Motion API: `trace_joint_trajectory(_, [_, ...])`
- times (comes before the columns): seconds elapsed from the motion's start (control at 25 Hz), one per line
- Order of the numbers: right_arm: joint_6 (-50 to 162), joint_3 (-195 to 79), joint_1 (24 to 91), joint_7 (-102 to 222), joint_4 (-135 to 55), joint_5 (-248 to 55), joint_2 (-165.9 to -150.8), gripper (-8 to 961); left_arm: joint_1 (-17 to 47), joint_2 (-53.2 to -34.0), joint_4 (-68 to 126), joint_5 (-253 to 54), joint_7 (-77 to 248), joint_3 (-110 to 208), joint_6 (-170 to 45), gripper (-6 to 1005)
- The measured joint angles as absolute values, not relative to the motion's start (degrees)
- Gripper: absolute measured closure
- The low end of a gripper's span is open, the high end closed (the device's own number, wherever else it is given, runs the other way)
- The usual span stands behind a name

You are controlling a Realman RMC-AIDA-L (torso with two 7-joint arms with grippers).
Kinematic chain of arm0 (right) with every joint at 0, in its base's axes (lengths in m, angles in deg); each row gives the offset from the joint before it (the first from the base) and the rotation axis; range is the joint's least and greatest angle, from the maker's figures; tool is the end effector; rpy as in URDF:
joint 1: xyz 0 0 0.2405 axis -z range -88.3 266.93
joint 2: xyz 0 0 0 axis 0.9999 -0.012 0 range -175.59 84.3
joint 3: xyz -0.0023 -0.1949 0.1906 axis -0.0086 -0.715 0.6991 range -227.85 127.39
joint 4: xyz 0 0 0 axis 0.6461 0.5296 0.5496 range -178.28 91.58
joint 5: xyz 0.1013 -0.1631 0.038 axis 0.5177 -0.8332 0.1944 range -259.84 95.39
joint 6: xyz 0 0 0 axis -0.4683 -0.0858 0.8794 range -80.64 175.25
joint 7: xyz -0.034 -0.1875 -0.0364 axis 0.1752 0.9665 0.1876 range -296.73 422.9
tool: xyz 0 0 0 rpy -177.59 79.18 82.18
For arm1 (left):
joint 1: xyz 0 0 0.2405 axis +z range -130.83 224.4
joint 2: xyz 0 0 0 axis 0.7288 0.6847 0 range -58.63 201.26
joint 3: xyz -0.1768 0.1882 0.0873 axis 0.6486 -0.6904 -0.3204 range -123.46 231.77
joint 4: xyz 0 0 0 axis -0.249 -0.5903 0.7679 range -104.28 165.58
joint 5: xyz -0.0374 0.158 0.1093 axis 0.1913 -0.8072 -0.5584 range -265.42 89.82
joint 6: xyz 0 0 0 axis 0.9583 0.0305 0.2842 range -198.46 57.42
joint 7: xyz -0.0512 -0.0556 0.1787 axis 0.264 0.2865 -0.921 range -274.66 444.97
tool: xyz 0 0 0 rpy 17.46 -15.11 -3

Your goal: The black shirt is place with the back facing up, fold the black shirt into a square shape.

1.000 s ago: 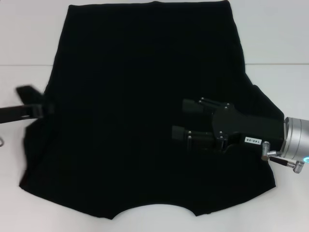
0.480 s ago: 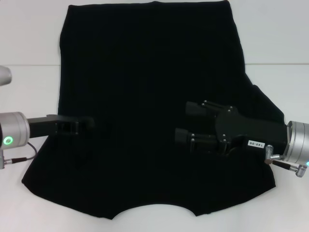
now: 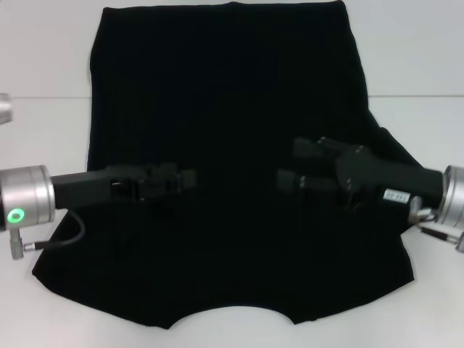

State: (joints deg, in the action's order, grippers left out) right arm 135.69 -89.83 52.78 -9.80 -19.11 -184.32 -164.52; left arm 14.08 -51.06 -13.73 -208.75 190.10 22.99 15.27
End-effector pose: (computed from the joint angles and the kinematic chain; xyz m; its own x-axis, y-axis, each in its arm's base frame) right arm 0.1951 0.3625 -0.0629 0.6640 -0.2868 -0.6905 -0.4501 -0.8907 -0.0630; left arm -0.2424 0.3710 -0.0409 0.5379 0.6225 0.5685 0.7732 -0.6330 -0.0384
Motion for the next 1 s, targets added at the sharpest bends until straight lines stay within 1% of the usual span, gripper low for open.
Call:
trace_joint_trajectory(0.04, [134.23, -89.67, 52.81, -14.52, -18.35, -184.38, -163.77, 94, 14.64, -50.80, -12.78, -205.92, 188.14, 23.04, 18.33, 575])
trace_joint_trajectory(0.08, [134.23, -89.67, 52.81, -14.52, -18.35, -184.38, -163.77, 94, 15.14, -50.52, -11.34, -202.98, 185.72, 23.07, 21.34, 539])
trace_joint_trajectory(0.12, [133.32, -89.65, 52.88, -17.53, -17.83, -184.47, -163.21, 94, 15.56, -50.32, -9.99, -200.64, 183.51, 23.09, 23.65, 504])
trace_joint_trajectory(0.16, [132.04, -89.78, 53.05, -23.33, -16.96, -184.75, -162.13, 94, 16.06, -50.15, -8.29, -198.33, 180.50, 23.10, 25.84, 469])
trace_joint_trajectory(0.2, [132.04, -89.78, 53.05, -23.33, -16.96, -184.75, -162.13, 95, 16.52, -50.03, -6.77, -196.59, 177.78, 23.11, 27.43, 433])
trace_joint_trajectory(0.44, [127.80, -89.93, 53.77, -42.08, -13.82, -189.78, -158.01, 96, 18.56, -50.90, -4.33, -195.88, 165.19, 21.40, 29.02, 166])
trace_joint_trajectory(0.64, [125.05, -89.65, 54.59, -53.80, -10.49, -196.97, -155.73, 97, 18.63, -51.19, -4.42, -199.29, 159.73, 17.69, 28.07, 51])
trace_joint_trajectory(0.8, [123.74, -89.60, 54.91, -60.70, -9.43, -201.77, -154.08, 98, 18.34, -51.28, -4.57, -201.67, 156.56, 16.14, 27.90, 51])
trace_joint_trajectory(0.88, [123.19, -89.60, 54.92, -63.24, -9.36, -203.91, -153.54, 98, 18.27, -51.38, -4.62, -202.62, 154.87, 15.64, 27.71, 51])
trace_joint_trajectory(1.0, [121.92, -89.60, 54.94, -65.51, -9.34, -206.44, -153.13, 99, 18.26, -51.50, -4.63, -203.39, 153.03, 15.22, 26.89, 51])
